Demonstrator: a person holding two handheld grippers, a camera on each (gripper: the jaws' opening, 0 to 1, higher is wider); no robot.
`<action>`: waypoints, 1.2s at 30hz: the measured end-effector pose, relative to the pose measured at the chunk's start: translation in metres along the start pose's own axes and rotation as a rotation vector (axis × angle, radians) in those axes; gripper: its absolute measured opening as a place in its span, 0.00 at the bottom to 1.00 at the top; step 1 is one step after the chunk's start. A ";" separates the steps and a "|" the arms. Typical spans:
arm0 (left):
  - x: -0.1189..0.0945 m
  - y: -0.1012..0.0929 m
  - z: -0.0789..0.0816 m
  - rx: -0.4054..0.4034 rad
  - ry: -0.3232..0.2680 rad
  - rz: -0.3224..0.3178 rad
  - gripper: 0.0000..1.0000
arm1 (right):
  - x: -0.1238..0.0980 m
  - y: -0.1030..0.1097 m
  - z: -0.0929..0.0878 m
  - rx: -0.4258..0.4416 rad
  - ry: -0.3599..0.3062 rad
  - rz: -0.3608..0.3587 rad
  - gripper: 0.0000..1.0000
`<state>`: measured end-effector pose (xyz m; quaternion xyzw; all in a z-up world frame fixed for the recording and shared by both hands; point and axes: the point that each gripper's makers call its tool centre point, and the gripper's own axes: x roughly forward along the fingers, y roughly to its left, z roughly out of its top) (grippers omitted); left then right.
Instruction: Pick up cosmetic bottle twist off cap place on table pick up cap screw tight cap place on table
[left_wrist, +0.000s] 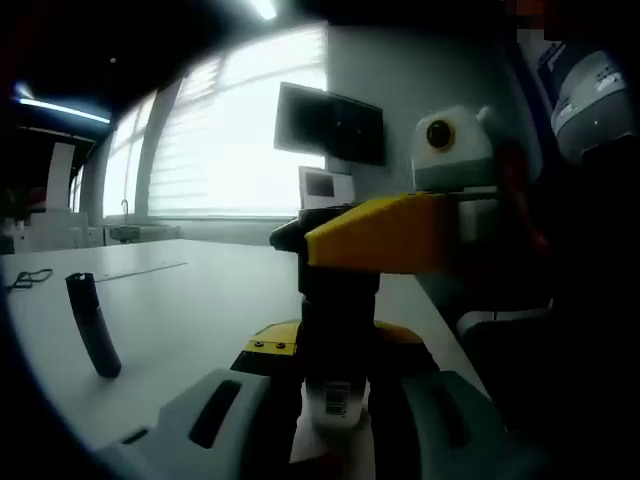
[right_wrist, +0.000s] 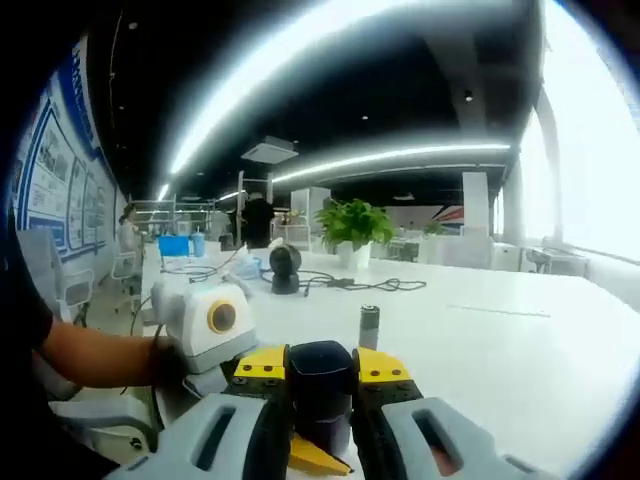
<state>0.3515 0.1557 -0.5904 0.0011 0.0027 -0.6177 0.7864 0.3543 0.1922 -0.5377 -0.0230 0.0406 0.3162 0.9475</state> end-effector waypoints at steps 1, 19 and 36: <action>0.000 0.000 0.000 0.000 0.000 0.000 0.15 | 0.000 -0.001 0.000 0.006 -0.006 -0.016 0.17; 0.000 -0.002 0.001 0.002 0.001 0.000 0.15 | -0.007 -0.005 0.002 0.004 -0.097 -0.308 0.17; 0.000 -0.001 0.000 0.002 0.000 0.003 0.15 | -0.010 -0.007 0.006 -0.011 -0.118 -0.218 0.29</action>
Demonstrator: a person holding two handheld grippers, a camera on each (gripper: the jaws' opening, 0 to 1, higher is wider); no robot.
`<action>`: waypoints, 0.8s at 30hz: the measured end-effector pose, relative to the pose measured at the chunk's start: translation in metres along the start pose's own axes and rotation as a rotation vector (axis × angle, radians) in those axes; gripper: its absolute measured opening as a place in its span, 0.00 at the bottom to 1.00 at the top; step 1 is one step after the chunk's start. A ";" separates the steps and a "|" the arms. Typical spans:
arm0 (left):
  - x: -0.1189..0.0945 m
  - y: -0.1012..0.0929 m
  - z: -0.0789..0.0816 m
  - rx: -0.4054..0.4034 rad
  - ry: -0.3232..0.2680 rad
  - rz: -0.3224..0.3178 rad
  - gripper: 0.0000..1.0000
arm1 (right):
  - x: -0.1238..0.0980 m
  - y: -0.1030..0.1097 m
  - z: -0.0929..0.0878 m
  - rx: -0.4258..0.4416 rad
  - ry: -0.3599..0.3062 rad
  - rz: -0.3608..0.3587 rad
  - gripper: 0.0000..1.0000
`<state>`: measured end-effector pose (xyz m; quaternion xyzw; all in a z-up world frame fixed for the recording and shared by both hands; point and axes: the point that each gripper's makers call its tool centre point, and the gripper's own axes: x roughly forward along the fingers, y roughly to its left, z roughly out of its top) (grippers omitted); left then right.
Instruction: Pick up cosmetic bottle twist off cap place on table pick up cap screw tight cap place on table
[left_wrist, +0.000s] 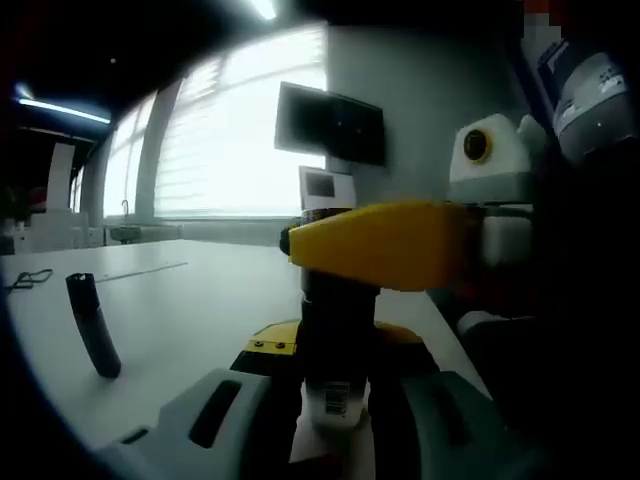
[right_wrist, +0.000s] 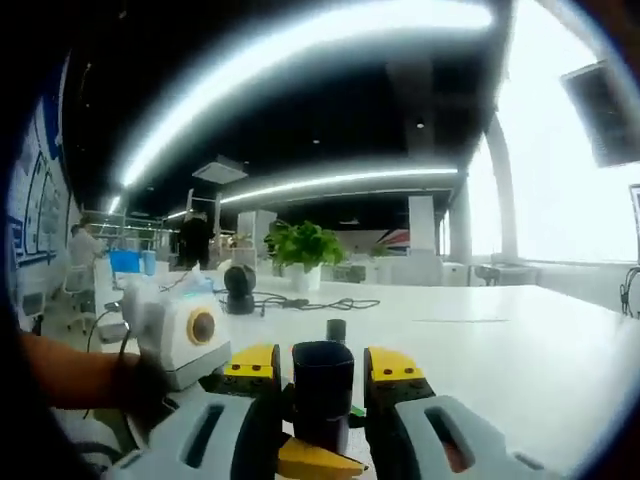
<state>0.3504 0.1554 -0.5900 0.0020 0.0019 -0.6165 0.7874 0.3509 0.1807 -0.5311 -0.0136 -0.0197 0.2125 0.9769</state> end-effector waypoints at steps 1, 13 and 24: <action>0.000 0.000 0.000 0.000 0.000 0.000 0.15 | -0.001 -0.001 0.004 -0.010 -0.012 0.004 0.29; 0.000 -0.001 0.000 -0.002 -0.001 0.000 0.15 | 0.005 0.002 0.048 0.041 -0.015 0.449 0.22; 0.000 -0.001 0.000 -0.006 -0.002 -0.002 0.15 | 0.000 0.018 0.030 0.002 0.075 0.875 0.27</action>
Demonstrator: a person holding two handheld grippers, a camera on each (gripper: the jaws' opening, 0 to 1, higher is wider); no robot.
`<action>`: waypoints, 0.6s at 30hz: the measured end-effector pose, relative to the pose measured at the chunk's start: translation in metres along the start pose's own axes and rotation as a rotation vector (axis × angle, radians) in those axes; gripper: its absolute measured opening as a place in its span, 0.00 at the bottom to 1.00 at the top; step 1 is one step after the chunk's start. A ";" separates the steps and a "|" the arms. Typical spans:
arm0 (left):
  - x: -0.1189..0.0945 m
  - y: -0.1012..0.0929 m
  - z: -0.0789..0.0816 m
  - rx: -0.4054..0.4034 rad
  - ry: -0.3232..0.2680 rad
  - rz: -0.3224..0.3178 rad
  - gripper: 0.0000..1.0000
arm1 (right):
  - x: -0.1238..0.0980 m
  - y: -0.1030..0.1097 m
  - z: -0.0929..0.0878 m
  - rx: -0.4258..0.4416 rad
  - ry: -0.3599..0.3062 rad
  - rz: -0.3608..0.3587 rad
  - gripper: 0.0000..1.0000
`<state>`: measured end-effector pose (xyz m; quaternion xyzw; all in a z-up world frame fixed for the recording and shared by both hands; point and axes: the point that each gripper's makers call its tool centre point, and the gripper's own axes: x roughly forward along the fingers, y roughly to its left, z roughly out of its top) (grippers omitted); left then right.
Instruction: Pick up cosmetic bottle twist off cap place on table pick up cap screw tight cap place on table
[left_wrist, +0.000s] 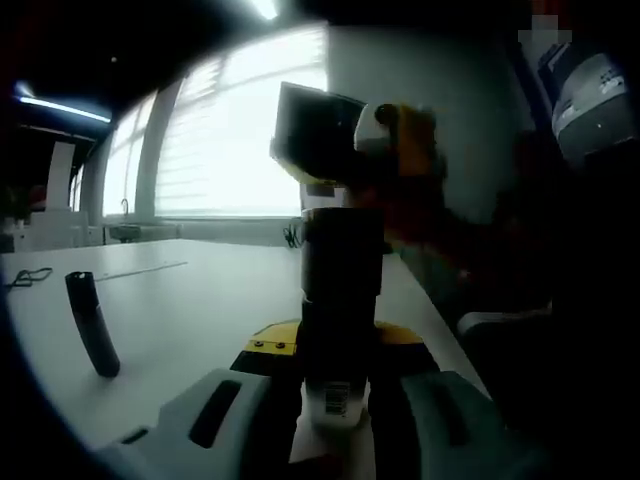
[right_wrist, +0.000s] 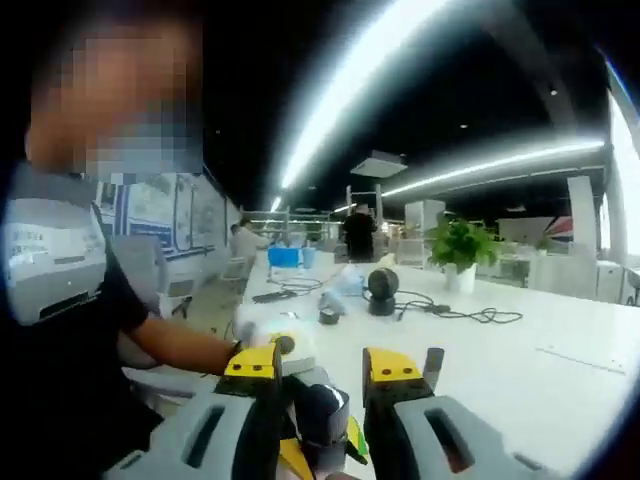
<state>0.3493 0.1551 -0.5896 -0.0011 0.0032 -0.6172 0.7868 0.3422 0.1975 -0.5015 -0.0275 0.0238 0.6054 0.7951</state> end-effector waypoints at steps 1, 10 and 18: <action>0.000 0.000 0.000 -0.001 0.000 0.000 0.15 | 0.001 0.003 -0.002 -0.006 0.008 0.044 0.28; 0.000 0.000 0.000 0.004 0.001 0.000 0.15 | 0.008 0.005 -0.026 -0.037 0.084 0.285 0.32; 0.000 0.000 0.000 0.003 0.000 0.000 0.15 | 0.012 0.004 -0.034 -0.038 0.090 0.428 0.29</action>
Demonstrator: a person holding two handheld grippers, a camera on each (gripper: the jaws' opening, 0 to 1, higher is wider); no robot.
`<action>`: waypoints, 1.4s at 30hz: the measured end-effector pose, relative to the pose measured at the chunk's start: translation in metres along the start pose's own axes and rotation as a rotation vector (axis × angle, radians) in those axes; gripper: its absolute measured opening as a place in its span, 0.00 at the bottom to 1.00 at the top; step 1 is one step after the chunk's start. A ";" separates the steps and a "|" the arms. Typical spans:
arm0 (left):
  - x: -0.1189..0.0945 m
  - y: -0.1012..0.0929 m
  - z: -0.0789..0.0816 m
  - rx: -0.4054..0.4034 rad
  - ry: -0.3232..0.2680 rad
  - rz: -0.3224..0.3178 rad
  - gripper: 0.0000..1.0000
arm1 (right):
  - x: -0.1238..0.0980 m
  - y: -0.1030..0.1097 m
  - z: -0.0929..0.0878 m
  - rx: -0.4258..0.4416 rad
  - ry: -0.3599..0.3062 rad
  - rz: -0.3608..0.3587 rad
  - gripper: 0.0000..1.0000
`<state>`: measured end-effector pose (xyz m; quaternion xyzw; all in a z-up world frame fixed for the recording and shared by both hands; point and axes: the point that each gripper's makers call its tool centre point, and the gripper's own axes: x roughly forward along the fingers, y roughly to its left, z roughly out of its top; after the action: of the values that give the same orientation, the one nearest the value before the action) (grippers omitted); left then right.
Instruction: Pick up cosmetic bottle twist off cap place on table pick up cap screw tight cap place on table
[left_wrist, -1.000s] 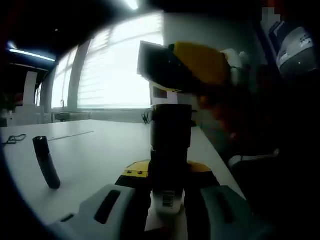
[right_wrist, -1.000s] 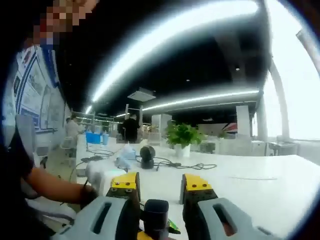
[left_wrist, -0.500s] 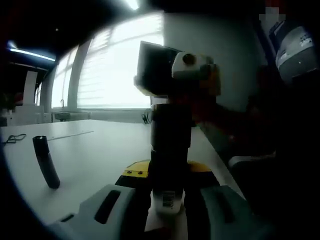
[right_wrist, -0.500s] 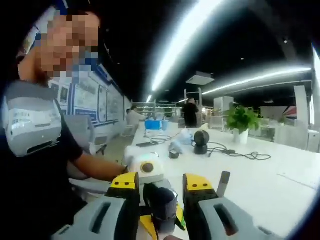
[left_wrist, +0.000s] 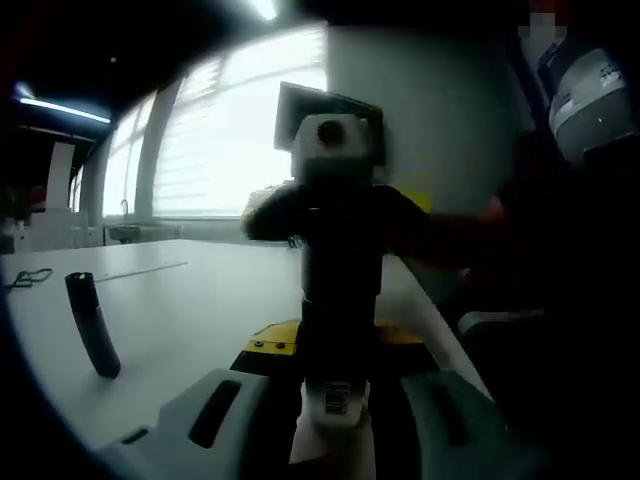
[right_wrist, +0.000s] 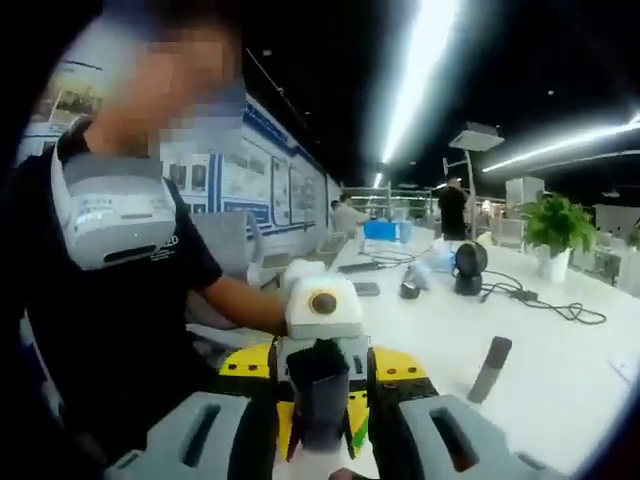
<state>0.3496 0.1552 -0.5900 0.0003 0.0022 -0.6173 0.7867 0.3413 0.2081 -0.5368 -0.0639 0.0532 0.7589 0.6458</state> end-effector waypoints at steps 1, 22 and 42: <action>0.000 0.000 0.000 0.001 0.000 0.000 0.15 | 0.000 -0.003 -0.001 -0.002 0.002 0.002 0.29; 0.001 0.001 -0.001 0.009 0.003 -0.003 0.15 | 0.005 0.011 -0.007 -0.035 0.012 0.166 0.16; 0.002 0.000 0.000 0.010 0.009 0.018 0.15 | 0.005 0.004 -0.006 -0.025 -0.025 -0.021 0.13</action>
<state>0.3503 0.1538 -0.5901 0.0068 0.0025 -0.6100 0.7924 0.3363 0.2115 -0.5432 -0.0631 0.0352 0.7535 0.6534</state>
